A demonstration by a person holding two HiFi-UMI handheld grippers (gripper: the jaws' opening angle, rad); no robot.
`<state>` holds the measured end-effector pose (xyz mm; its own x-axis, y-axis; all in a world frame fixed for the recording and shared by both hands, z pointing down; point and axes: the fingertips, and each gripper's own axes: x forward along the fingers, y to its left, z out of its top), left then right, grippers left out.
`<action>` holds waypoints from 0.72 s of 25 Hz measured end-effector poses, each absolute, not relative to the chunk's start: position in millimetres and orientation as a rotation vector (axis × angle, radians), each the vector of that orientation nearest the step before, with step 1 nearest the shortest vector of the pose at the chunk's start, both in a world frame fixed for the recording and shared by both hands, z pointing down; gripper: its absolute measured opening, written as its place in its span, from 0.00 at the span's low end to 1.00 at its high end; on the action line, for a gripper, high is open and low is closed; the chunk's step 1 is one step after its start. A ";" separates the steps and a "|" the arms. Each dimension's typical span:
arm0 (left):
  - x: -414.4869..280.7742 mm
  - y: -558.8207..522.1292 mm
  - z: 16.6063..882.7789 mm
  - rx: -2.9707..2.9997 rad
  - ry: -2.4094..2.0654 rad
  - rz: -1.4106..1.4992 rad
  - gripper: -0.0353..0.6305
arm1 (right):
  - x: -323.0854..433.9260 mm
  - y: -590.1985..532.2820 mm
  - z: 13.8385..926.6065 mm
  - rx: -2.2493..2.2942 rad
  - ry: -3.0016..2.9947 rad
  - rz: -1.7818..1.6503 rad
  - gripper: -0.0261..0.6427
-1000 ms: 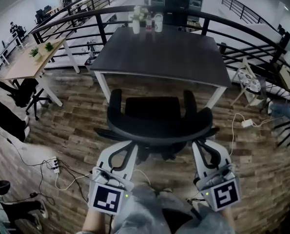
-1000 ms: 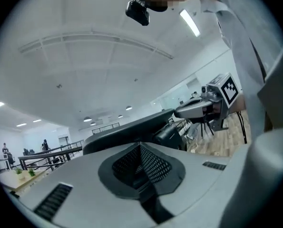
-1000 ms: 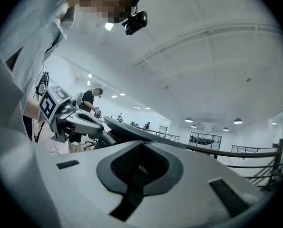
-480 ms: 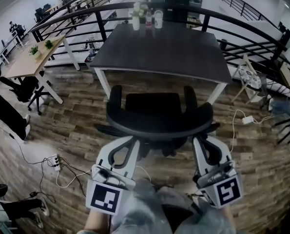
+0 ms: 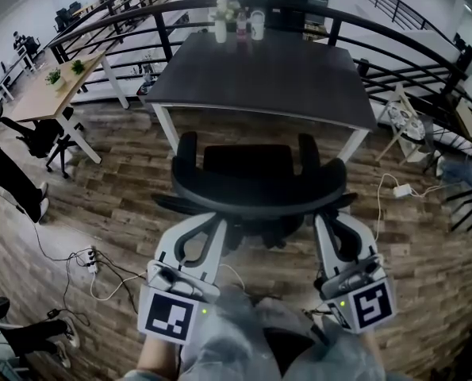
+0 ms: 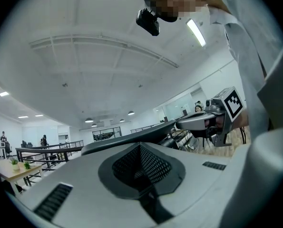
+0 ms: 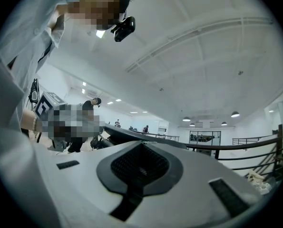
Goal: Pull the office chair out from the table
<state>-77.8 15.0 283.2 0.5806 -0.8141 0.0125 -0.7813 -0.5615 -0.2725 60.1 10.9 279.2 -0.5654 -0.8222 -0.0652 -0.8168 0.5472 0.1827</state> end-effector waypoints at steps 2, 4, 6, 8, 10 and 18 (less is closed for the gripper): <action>-77.0 15.6 284.5 -2.571 1.320 -0.202 0.05 | 61.0 11.6 280.8 1.449 -2.739 -0.299 0.04; -77.1 15.5 286.2 -2.571 1.322 -0.203 0.05 | 60.4 11.6 281.6 1.447 -2.742 -0.301 0.04; -77.8 15.1 287.1 -2.575 1.328 -0.203 0.05 | 58.9 11.4 281.9 1.445 -2.744 -0.302 0.04; -78.2 15.3 287.3 -2.579 1.332 -0.202 0.05 | 58.0 11.8 282.7 1.442 -2.742 -0.299 0.04; -78.0 15.6 288.5 -2.580 1.330 -0.210 0.05 | 58.0 12.0 284.3 1.439 -2.739 -0.294 0.04; -78.4 13.4 287.5 -2.588 1.324 -0.212 0.05 | 56.4 10.2 282.8 1.439 -2.736 -0.287 0.04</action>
